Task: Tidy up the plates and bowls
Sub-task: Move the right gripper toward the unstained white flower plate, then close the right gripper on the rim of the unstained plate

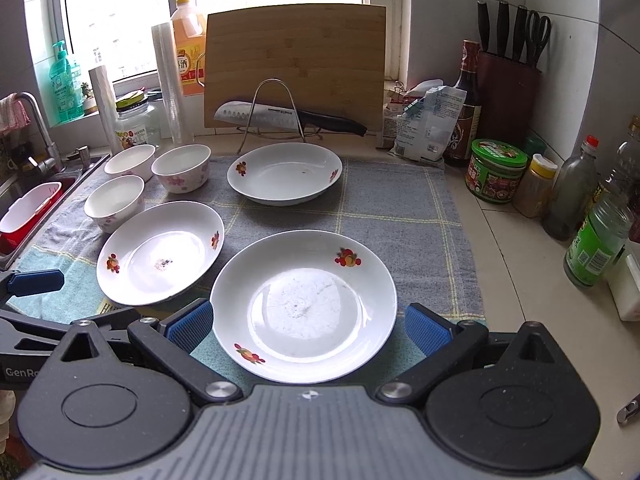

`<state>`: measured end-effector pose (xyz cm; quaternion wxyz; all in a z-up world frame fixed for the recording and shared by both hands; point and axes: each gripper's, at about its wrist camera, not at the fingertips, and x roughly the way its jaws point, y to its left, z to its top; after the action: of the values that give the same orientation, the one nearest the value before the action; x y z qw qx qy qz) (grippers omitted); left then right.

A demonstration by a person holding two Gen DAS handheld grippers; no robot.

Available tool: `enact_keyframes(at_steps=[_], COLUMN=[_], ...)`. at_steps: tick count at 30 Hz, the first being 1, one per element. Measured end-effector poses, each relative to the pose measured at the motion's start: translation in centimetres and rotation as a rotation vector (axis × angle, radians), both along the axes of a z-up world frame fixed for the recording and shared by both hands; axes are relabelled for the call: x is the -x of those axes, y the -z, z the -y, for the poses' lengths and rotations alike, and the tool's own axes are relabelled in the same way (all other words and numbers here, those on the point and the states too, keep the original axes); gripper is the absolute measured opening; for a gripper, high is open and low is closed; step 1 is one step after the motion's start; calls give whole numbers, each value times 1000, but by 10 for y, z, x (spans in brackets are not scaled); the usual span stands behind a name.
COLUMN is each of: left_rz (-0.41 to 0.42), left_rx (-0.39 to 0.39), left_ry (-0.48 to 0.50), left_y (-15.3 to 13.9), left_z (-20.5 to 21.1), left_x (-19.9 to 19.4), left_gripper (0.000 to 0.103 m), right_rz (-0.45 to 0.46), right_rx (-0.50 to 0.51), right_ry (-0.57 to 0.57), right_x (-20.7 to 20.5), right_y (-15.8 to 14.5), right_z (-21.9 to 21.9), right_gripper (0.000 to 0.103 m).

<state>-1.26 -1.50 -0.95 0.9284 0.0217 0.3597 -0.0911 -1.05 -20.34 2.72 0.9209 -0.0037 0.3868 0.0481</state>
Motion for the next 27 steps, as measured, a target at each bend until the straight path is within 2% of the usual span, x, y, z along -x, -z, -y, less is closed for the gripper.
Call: enact_keyframes(at_steps=[15, 27], left_rz=[-91, -218], left_rx=[-30, -37], left_ry=[175, 363], left_y=[30, 69], left_z=[28, 40], left_x=[-14, -44], left_gripper=[102, 102], right_rz=[-42, -136], right_rx=[-36, -7], right_ry=[129, 214], right_x=[-2, -27], right_y=[19, 43], right_z=[43, 45], right_gripper=[103, 103])
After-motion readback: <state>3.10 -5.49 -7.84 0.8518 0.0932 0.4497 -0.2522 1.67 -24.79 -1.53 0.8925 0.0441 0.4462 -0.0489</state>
